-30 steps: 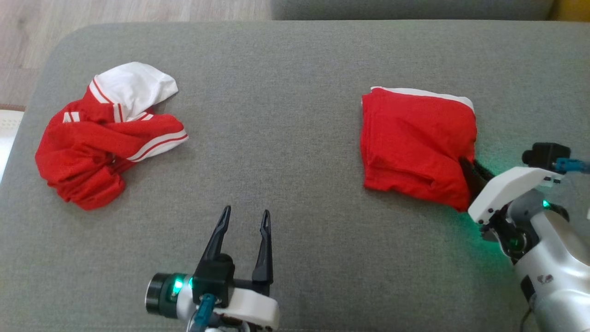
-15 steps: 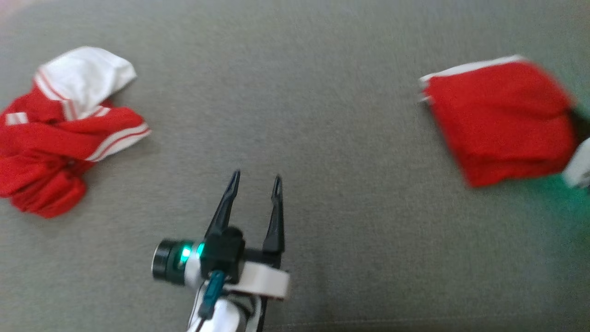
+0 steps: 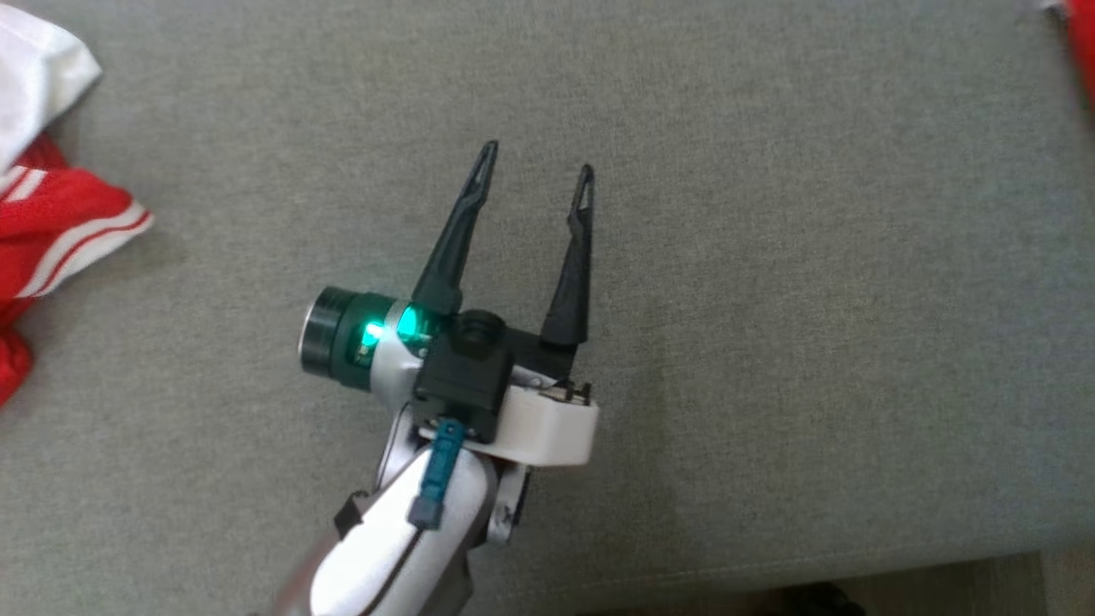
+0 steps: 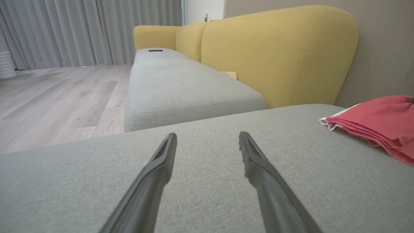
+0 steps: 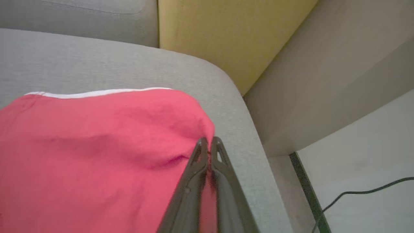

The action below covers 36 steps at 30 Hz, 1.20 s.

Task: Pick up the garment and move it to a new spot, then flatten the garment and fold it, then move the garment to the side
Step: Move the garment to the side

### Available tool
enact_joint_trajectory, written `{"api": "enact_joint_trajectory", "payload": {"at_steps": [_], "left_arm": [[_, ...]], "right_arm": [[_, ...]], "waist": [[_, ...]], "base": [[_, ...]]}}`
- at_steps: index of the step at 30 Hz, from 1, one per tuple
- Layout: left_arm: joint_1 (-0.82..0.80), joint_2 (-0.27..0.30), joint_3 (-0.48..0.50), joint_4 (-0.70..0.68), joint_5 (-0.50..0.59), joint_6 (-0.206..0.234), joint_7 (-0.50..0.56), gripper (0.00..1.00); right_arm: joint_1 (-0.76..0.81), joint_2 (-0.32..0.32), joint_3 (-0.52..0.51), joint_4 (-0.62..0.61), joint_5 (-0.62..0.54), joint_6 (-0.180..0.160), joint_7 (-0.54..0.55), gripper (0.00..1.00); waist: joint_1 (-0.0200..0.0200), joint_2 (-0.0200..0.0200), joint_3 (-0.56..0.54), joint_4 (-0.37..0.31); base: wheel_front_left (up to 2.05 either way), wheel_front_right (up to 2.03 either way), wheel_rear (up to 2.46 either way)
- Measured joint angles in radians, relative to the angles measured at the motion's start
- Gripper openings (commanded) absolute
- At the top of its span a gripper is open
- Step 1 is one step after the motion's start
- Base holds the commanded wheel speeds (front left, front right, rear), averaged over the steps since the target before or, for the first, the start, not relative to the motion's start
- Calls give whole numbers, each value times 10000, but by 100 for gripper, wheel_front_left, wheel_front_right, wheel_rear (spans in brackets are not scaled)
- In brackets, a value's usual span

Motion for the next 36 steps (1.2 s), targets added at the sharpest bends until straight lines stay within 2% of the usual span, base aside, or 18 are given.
{"api": "enact_joint_trajectory", "payload": {"at_steps": [8,10,13,15,20,24,29,30,34,36], "left_arm": [[-221,-4,-360,-52,77,203,0,100],[-291,0,-364,-29,96,209,0,100],[-326,-2,-355,40,169,207,0,100],[-307,-4,-295,96,165,209,0,100],[78,-21,201,339,-234,211,0,100],[1109,23,907,851,-752,173,2,100],[2276,38,1825,1235,-1281,-299,2,100],[2711,40,2153,1348,-1277,-462,2,100],[3635,40,2755,1547,-1273,-765,2,100],[3875,42,2882,1592,-1262,-796,2,100]], "right_arm": [[-676,-334,-314,1101,-894,2,-341,0],[-889,-332,-314,1411,-1413,2,-616,100],[-1303,-238,-506,1925,-2157,0,-1218,100],[-1583,69,-639,2117,-2537,0,-1632,100],[-1459,1847,-849,2167,-2846,2,-2169,100],[-443,3189,-980,1879,-2838,0,-2311,100],[1574,4493,-1321,307,-2727,2,-2311,100],[2409,4878,-1632,-403,-2729,0,-2311,100],[4228,5680,-2424,-1847,-3032,0,-2313,100],[4708,5885,-2545,-2257,-3202,0,-2313,100]], "waist": [[-2,0,447,84],[-1,0,419,103],[-2,0,275,143],[-2,0,112,167],[-2,0,-554,188],[-3,0,-1351,179],[-3,1,-2543,149],[-3,1,-3048,142],[-4,1,-4067,146],[-4,1,-4310,149]], "base": [[0,0,0],[0,0,0],[0,0,0],[0,0,0],[0,0,0],[0,0,0],[0,0,0],[0,0,0],[0,0,0],[0,0,0]]}}
